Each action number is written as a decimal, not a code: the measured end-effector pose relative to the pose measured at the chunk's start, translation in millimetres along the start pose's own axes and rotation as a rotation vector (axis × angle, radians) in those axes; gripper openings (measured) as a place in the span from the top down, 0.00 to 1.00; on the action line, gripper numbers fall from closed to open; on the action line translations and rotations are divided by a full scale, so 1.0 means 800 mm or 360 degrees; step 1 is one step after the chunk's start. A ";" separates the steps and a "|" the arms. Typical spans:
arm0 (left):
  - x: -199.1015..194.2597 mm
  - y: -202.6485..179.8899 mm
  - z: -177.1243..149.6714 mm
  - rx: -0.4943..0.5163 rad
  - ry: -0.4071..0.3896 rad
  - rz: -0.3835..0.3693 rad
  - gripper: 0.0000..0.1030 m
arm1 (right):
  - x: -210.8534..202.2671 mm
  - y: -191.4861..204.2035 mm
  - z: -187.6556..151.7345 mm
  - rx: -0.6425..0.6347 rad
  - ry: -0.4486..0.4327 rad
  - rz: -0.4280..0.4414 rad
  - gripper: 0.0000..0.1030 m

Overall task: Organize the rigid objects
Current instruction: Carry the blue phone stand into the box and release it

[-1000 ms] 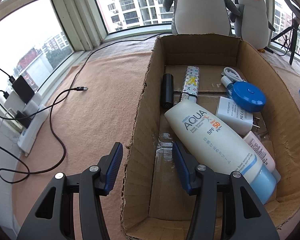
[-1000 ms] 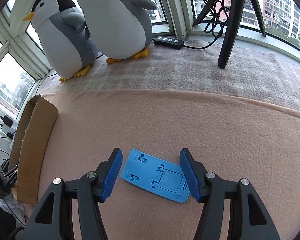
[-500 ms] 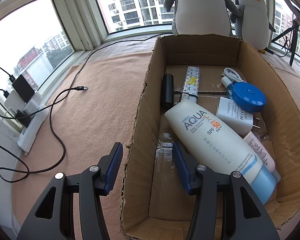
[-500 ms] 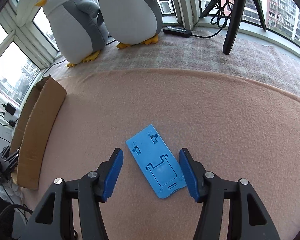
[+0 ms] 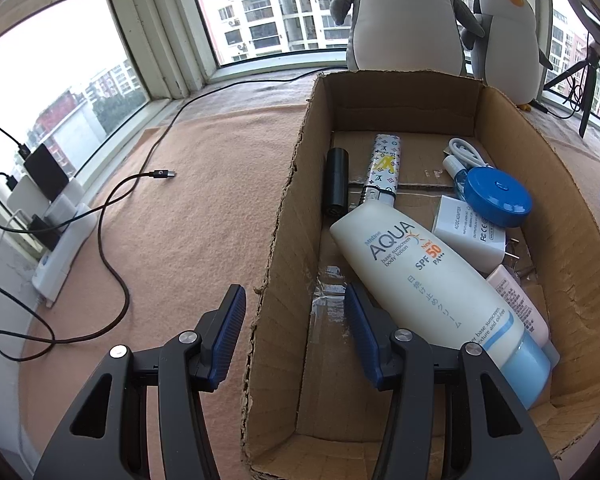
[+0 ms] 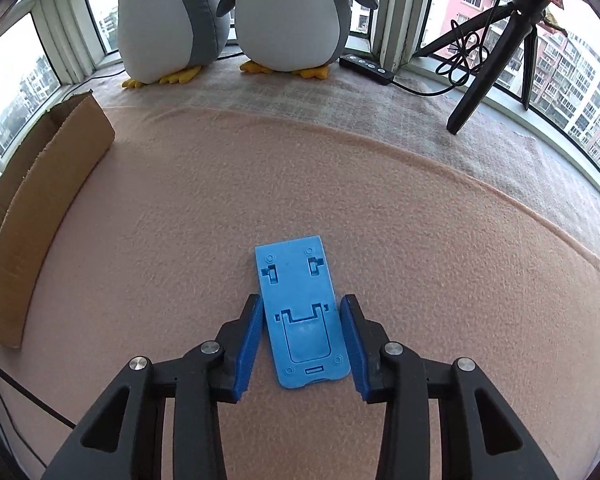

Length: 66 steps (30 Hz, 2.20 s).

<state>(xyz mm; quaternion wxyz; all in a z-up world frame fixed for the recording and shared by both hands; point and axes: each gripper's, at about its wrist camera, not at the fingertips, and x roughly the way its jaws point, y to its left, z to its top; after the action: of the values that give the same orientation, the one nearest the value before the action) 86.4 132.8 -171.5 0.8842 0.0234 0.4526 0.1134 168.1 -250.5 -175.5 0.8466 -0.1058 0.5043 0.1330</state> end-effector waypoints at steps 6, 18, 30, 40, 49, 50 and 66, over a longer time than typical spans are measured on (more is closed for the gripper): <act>0.000 0.000 0.000 0.0001 0.0000 0.0000 0.50 | -0.010 0.005 -0.006 0.0076 -0.0043 0.0031 0.67; 0.000 -0.001 0.000 -0.0005 0.0000 -0.0008 0.50 | -0.067 0.077 0.018 0.0032 -0.0214 0.0132 0.67; 0.001 -0.001 0.001 -0.0019 0.0001 -0.0032 0.50 | -0.100 0.185 0.076 -0.0106 -0.0345 0.0339 0.67; 0.001 0.000 0.001 -0.0026 0.0002 -0.0044 0.50 | -0.075 0.270 0.114 -0.0242 -0.0315 0.0419 0.67; 0.000 -0.001 0.000 -0.0032 0.0002 -0.0044 0.50 | -0.043 0.304 0.126 -0.0292 -0.0239 0.0420 0.67; 0.000 -0.001 0.000 -0.0031 0.0002 -0.0044 0.50 | -0.041 0.306 0.127 -0.0296 -0.0236 0.0424 0.67; -0.001 -0.001 -0.001 -0.0031 0.0003 -0.0044 0.50 | -0.051 0.304 0.115 -0.0312 -0.0255 0.0431 0.52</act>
<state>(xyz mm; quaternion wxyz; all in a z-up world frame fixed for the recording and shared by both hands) 85.4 131.9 -171.7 0.8854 0.0084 0.4526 0.1057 145.1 2.8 -107.3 0.8440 -0.1080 0.4296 0.3024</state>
